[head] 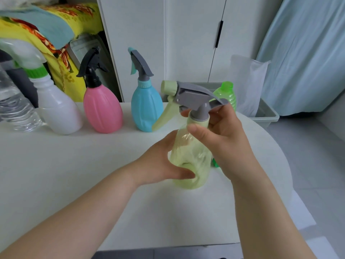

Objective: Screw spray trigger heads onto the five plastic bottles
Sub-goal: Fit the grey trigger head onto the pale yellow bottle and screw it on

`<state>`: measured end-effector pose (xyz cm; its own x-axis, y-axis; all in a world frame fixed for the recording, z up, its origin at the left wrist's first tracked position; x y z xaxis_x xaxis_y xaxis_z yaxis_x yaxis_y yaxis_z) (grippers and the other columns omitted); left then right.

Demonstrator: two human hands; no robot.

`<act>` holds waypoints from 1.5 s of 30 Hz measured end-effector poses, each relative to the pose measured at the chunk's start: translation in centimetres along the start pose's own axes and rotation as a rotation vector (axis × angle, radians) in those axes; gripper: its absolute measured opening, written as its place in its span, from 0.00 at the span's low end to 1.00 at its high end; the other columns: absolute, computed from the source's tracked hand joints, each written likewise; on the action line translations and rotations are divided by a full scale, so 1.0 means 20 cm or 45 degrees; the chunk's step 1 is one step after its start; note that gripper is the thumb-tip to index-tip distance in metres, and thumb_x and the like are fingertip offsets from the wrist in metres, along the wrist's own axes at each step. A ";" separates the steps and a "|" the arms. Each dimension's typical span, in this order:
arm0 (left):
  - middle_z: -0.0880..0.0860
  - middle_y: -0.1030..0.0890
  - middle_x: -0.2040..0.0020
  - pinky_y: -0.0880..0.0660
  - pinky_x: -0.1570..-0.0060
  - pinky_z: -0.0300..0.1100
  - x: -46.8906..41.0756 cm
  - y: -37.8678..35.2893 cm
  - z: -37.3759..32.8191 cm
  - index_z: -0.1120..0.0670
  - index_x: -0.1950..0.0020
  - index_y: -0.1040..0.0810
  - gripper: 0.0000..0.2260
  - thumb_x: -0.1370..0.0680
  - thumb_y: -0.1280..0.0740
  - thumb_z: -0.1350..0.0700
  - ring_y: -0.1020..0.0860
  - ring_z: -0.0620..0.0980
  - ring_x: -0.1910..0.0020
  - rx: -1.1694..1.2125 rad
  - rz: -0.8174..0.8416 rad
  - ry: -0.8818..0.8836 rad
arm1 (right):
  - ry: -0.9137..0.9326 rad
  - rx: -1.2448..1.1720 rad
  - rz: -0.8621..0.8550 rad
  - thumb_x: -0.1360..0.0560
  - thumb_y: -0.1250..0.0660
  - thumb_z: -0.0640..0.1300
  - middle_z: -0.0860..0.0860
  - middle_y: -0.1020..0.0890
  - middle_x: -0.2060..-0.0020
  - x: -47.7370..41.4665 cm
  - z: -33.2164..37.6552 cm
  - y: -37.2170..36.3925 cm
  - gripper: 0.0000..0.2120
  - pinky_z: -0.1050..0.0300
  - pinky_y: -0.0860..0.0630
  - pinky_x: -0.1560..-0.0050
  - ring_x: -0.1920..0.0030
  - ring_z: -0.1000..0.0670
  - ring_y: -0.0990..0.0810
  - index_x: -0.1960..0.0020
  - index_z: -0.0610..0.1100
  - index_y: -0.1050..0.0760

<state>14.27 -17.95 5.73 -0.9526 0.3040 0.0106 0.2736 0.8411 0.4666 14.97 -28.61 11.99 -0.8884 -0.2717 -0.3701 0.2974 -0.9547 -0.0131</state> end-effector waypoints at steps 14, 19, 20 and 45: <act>0.28 0.32 0.55 0.39 0.63 0.13 0.04 -0.01 0.03 0.33 0.44 0.41 0.35 0.40 0.23 0.52 0.35 0.22 0.57 -0.010 -0.323 0.017 | 0.119 0.177 -0.123 0.33 0.34 0.41 0.59 0.22 0.56 0.04 0.00 -0.01 0.13 0.68 0.27 0.51 0.54 0.63 0.23 0.53 0.54 0.32; 0.27 0.35 0.54 0.42 0.62 0.12 0.02 -0.01 0.04 0.38 0.39 0.40 0.36 0.39 0.23 0.53 0.32 0.36 0.51 -0.051 -0.282 0.016 | 0.134 0.098 -0.184 0.31 0.32 0.36 0.62 0.18 0.66 0.03 0.02 0.06 0.11 0.70 0.26 0.55 0.59 0.64 0.20 0.58 0.51 0.28; 0.27 0.35 0.54 0.42 0.62 0.12 0.02 -0.01 0.04 0.40 0.36 0.40 0.38 0.39 0.23 0.53 0.33 0.37 0.49 -0.063 -0.272 0.016 | 0.136 0.108 -0.228 0.32 0.31 0.35 0.60 0.19 0.67 0.03 0.01 0.06 0.12 0.70 0.25 0.56 0.61 0.63 0.21 0.60 0.51 0.29; 0.27 0.34 0.53 0.40 0.62 0.12 0.00 -0.02 0.05 0.29 0.51 0.43 0.34 0.39 0.24 0.53 0.37 0.15 0.58 -0.066 -0.201 -0.009 | -0.005 0.148 -0.082 0.32 0.35 0.45 0.57 0.22 0.61 0.02 -0.04 0.01 0.13 0.69 0.28 0.56 0.58 0.63 0.24 0.48 0.52 0.30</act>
<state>14.27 -17.85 4.68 -0.9822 0.1734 -0.0727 0.1133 0.8546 0.5067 14.89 -28.91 11.07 -0.9056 -0.2098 -0.3687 0.1974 -0.9777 0.0714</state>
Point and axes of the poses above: each hand's wrist, its own x-axis away from the middle knuckle, its own y-axis out of the back of the hand, z = x × y, the point moved 6 cm from there along -x, towards the middle knuckle
